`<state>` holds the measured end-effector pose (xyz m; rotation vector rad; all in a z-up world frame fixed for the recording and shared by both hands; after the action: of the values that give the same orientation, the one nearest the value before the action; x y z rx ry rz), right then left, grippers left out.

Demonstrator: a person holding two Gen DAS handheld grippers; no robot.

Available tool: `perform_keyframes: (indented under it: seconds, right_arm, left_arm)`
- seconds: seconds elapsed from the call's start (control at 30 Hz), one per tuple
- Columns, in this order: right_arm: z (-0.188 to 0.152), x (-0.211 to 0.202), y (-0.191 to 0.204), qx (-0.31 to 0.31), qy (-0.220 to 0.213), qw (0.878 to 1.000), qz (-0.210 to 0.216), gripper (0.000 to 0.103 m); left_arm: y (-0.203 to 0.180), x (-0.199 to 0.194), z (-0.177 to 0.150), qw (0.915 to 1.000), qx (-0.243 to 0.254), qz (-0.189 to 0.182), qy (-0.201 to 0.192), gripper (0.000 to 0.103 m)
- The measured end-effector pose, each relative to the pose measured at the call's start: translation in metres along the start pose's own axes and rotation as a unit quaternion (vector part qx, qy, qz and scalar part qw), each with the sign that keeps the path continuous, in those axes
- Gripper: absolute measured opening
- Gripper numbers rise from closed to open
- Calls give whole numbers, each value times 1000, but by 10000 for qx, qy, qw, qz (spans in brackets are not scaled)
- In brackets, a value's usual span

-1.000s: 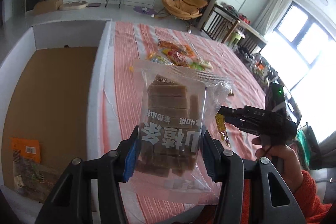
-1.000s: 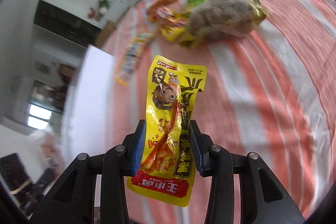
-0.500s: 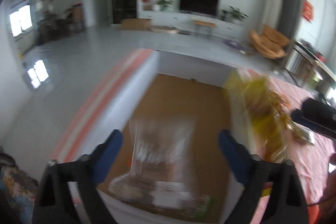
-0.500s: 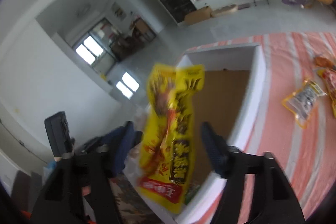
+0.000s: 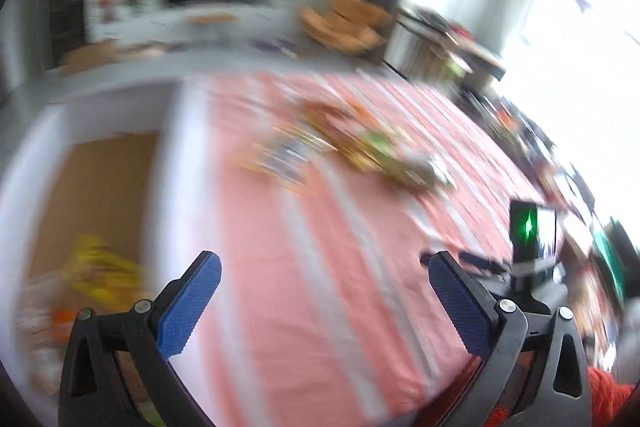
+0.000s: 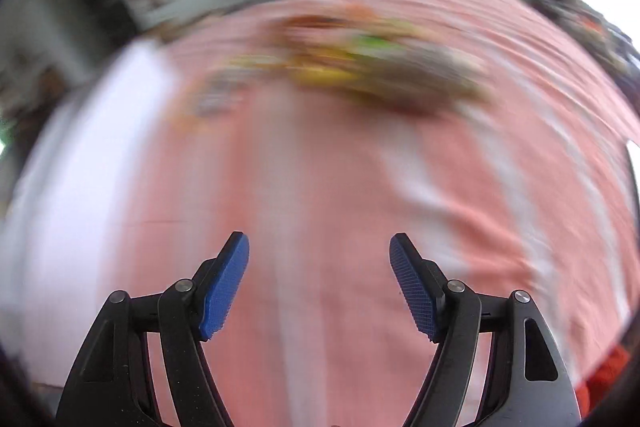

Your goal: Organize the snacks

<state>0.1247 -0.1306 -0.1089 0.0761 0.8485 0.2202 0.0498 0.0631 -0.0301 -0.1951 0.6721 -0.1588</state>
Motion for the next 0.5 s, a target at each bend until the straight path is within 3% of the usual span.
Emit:
perform_keyframes:
  seconds: [0.13, 0.3, 0.37, 0.5]
  right_arm:
    - [-8, 10, -69, 346, -253, 9940, -1008, 76]
    - [9, 31, -97, 770, -303, 9858, -1460, 76]
    - [12, 31, -110, 666, -398, 9816, -1744, 80]
    - [25, 42, -125, 745, -559, 9801, -1755, 87]
  left_arm:
    - [-29, 90, -17, 9987, 305, 165, 385, 102]
    - [-18, 165, -25, 9954, 261, 736, 556, 102]
    - [-11, 181, -28, 9944, 168, 823, 636, 102]
    - [-6, 200, -21, 9907, 534, 1099, 593, 103]
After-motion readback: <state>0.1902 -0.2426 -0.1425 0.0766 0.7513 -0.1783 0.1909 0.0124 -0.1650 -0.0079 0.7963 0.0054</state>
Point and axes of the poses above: each gripper's, at about its wrist camera, not at the fingertips, and x roughly the way its jaws point, y to its left, z to its top, the point moved 4 cm from there along x, roughly the way its jaws point, and after that the axes turned 9 degrees about -y, right-handed, at the moved point
